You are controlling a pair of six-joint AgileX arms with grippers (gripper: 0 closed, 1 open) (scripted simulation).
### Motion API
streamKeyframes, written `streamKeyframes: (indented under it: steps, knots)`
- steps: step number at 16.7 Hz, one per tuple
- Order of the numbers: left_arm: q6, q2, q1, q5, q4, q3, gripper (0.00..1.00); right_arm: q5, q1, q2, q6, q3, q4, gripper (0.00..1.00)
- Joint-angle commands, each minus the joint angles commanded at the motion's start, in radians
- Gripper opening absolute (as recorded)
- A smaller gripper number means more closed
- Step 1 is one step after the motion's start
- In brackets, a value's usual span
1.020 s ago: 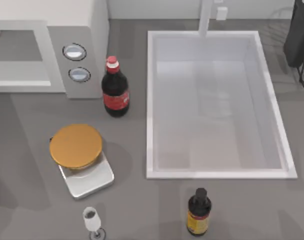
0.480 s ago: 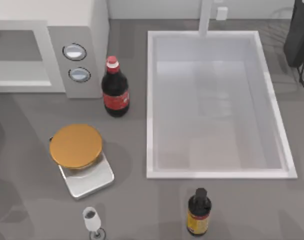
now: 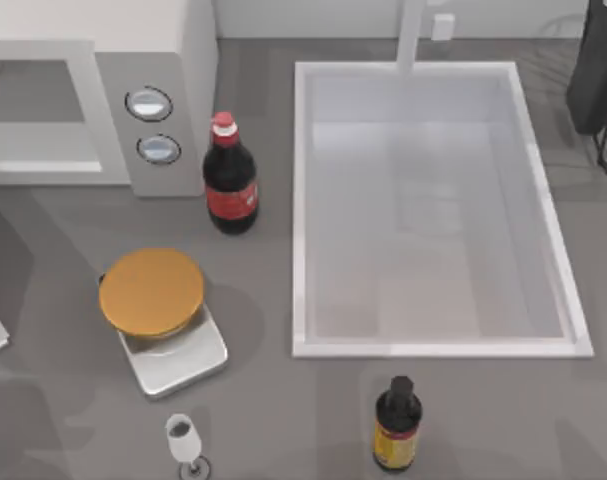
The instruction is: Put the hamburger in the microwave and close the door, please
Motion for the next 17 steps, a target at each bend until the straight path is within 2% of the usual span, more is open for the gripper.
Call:
streamKeyframes:
  steps: [4, 13, 17]
  knots:
    - [-0.052, -0.027, -0.067, -0.045, 0.003, -0.017, 0.0, 0.0, 0.0, 0.0, 0.0, 0.0, 0.0, 1.0]
    - [-0.347, -0.184, -0.452, -0.307, 0.018, -0.114, 0.0, 0.0, 0.0, 0.0, 0.0, 0.0, 0.0, 1.0]
    - [-0.391, -0.207, -0.51, -0.346, 0.021, -0.128, 0.0, 0.0, 0.0, 0.0, 0.0, 0.0, 0.0, 1.0]
